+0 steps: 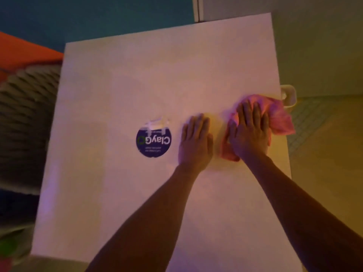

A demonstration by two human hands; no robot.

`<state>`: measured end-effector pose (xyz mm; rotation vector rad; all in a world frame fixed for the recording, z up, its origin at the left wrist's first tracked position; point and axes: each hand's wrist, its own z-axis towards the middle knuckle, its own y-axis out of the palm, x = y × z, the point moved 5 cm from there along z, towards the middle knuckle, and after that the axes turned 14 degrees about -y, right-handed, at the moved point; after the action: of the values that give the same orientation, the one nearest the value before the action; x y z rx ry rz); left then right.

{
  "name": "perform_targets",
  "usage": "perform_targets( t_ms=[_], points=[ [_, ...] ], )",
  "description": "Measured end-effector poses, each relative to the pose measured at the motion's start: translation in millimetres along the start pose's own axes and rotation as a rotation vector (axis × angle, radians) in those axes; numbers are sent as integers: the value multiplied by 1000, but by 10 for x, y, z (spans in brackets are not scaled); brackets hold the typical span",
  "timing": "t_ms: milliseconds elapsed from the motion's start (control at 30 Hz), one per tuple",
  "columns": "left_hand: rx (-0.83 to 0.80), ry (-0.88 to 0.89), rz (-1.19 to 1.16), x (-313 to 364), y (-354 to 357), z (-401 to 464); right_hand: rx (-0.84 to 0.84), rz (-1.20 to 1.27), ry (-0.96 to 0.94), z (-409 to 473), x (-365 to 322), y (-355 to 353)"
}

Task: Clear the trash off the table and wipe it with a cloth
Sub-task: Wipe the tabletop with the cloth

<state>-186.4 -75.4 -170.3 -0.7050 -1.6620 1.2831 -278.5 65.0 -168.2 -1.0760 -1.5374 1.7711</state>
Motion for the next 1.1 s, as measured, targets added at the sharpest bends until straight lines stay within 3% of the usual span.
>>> perform_targets(
  t_ms=[133, 233, 567, 767, 1100],
  points=[
    [-38, -4, 39, -281, -95, -863, -95, -18, 14, -1192, -324, -1],
    [-24, 4, 68, -386, -140, -1204, -114, -55, 8, -1615, -444, -29],
    [-2, 34, -92, -383, -106, -1127, -3, -14, 105, -596, -471, 104],
    [-10, 53, -241, -657, -232, -1315, 22, 9, 62, -1094, -625, 219],
    [118, -148, -152, -2595, -827, -2364, -37, 17, 11, -2766, -1740, 262]
  ],
)
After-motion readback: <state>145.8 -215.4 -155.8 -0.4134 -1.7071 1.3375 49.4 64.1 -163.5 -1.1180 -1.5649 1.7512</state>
